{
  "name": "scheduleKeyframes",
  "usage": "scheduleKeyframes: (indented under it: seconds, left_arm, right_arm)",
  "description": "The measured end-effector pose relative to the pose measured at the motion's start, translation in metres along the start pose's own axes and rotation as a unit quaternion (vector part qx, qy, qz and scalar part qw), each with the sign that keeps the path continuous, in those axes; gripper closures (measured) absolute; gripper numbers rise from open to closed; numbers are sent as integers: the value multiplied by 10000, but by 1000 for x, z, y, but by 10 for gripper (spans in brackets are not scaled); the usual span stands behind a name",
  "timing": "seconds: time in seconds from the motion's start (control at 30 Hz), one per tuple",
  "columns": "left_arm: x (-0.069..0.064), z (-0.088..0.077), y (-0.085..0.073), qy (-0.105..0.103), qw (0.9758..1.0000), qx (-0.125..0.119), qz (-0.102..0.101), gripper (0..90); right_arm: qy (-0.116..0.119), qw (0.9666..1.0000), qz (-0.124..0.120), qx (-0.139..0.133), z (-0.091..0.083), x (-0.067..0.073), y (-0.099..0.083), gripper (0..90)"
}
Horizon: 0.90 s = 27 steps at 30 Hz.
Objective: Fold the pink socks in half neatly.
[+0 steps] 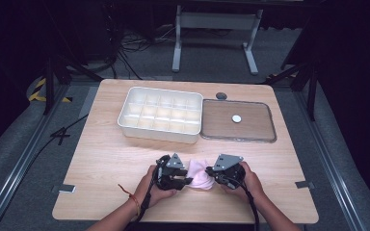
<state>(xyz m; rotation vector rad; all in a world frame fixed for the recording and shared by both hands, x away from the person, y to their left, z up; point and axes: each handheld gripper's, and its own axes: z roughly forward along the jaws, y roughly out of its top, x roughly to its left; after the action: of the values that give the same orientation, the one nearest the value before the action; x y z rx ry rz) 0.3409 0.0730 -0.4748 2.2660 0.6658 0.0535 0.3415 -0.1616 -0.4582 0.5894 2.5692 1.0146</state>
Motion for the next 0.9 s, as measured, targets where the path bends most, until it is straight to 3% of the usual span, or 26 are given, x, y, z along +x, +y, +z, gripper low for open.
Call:
scheduleKeyframes:
  seconds: [0.17, 0.27, 0.43, 0.57, 0.63, 0.9]
  left_arm:
    - [0, 1, 0, -62, 10000, 4, 45, 742]
    - [-1, 1, 0, -86, 9999, 1, 69, 772]
    - [-4, 0, 2, -50, 9997, 78, 213, 813]
    - [-4, -4, 5, 81, 9988, 205, 428, 833]
    - [-2, -8, 6, 125, 9990, 121, 401, 835]
    - [-1, -19, 8, 223, 9989, -135, 383, 830]
  right_arm:
    - [174, 9985, 152, -504, -6, -4, 6, 850]
    - [264, 9989, 46, -390, 2, 1, 7, 852]
    - [198, 9998, -29, -91, 16, 0, 5, 883]
    - [171, 9998, 59, -96, 20, -5, 3, 891]
    - [221, 9994, 165, -193, 26, -5, 3, 895]
    - [90, 9994, 106, -309, 37, 6, 11, 896]
